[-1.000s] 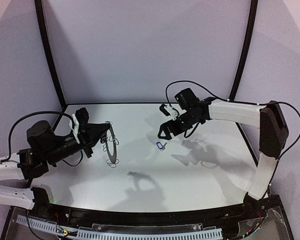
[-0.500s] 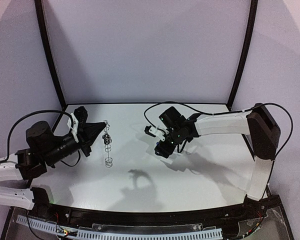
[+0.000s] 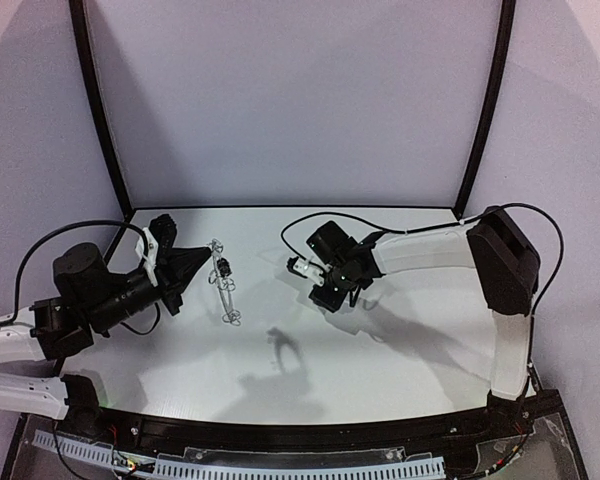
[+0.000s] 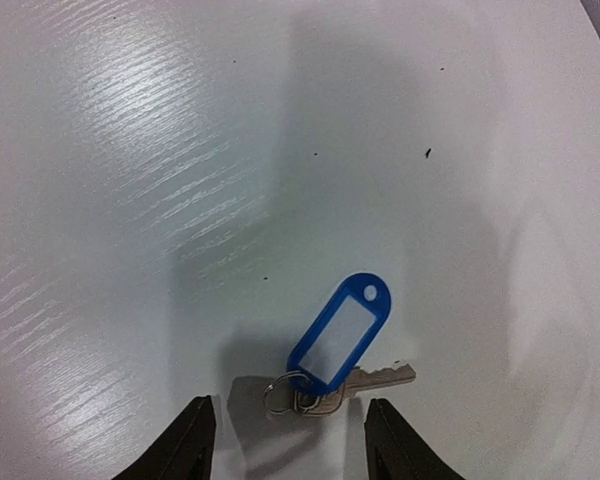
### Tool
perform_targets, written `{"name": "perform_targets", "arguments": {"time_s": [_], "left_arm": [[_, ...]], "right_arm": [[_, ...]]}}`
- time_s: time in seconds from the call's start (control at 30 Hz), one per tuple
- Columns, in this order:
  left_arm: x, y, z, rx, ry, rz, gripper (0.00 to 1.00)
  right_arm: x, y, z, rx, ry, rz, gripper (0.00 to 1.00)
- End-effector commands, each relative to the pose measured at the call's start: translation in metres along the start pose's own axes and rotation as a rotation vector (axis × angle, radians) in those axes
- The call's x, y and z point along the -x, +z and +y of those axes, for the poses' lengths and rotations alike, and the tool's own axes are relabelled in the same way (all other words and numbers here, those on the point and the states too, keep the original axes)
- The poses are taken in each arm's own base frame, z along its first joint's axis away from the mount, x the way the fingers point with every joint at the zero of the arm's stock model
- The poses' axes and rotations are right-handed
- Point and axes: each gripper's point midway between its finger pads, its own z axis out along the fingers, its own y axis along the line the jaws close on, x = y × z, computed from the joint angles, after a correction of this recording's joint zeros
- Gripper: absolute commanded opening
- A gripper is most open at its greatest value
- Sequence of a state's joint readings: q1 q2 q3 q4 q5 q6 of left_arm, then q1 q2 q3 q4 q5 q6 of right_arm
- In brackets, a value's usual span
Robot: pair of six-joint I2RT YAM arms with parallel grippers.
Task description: Put the keys on the keyring
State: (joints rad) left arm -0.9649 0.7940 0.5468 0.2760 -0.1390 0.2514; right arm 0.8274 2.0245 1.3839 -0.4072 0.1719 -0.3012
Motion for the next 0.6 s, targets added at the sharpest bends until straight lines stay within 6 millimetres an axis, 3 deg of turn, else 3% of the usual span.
{"name": "perform_targets", "arguments": {"time_s": [0.0,0.3,0.57], "left_arm": [[0.003,-0.003,0.002,0.006,-0.014,-0.013,0.01],[0.001,-0.002,0.002,0.009,-0.013,-0.008,0.01],[0.001,-0.001,0.002,0.009,-0.015,-0.009,0.01]], "right_arm": [[-0.002,0.008,0.0,-0.038,-0.011,0.039,0.53],[-0.007,0.014,0.004,-0.038,-0.029,0.057,0.47],[-0.012,0.021,0.002,-0.061,-0.042,0.081,0.35]]}}
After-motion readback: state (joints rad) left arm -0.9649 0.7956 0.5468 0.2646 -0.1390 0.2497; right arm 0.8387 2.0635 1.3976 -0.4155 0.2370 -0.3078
